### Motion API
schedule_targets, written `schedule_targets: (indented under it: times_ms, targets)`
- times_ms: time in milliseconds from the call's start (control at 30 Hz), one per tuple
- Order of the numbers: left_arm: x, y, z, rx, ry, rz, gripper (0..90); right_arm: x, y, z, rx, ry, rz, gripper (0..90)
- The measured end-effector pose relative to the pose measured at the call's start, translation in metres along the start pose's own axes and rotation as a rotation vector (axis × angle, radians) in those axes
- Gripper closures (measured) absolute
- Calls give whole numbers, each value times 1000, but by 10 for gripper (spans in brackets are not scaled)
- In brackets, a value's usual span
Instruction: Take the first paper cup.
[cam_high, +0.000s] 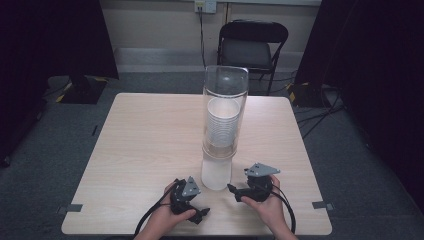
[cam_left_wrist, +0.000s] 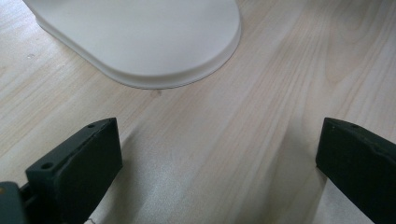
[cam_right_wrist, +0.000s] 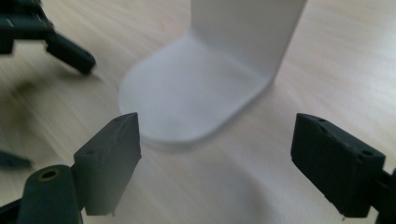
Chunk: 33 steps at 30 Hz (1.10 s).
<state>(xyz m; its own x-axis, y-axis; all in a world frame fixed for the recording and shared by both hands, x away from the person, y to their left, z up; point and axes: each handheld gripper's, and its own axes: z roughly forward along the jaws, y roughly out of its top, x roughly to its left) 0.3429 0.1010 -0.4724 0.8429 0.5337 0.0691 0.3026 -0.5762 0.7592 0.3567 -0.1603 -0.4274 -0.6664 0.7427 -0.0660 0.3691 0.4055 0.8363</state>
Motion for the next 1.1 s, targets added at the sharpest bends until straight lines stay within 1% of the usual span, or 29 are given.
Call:
schedule_targets:
  times_ms: [67,133,167,200,233,267,300,333,367,400,467,533,700,733,833,1000,1067,1100]
  targets:
    - [0,0,0,1,1,1,0,2,10,0,-18,-2,-6,158]
    - [0,0,0,0,0,0,0,3,20,-1,-48,-5,-8,162]
    - [0,0,0,0,0,0,0,3,20,-1,-48,-5,-8,162]
    - [0,0,0,1,1,0,0,3,28,-2,-70,5,-7,163]
    - [0,0,0,1,1,0,0,3,28,-2,-70,5,-7,163]
    - [0,0,0,1,1,1,0,4,36,-1,-90,13,-1,162]
    - [0,0,0,2,1,0,0,4,36,-1,-90,13,-1,162]
    - [0,0,0,1,0,0,0,5,41,-1,-111,20,0,163]
    - [0,0,0,1,0,0,0,5,41,-1,-111,20,0,163]
    - [0,0,0,1,0,0,0,8,47,0,-128,24,-7,165]
    - [0,0,0,1,0,0,0,9,52,2,-152,23,-16,172]
    - [0,0,0,1,0,0,0,10,57,5,-171,34,-15,176]
    - [0,0,0,1,-1,2,0,12,61,12,-194,31,-1,197]
    - [0,1,-1,18,2,6,0,13,62,15,-211,36,12,213]
    - [1,1,-1,17,3,7,0,13,64,18,-227,32,17,226]
    - [1,1,-1,17,-1,5,0,14,66,22,-229,32,18,238]
    - [1,1,-1,17,0,5,0,15,66,24,-228,29,10,267]
    - [1,1,-1,17,-1,5,0,15,67,25,-228,38,13,279]
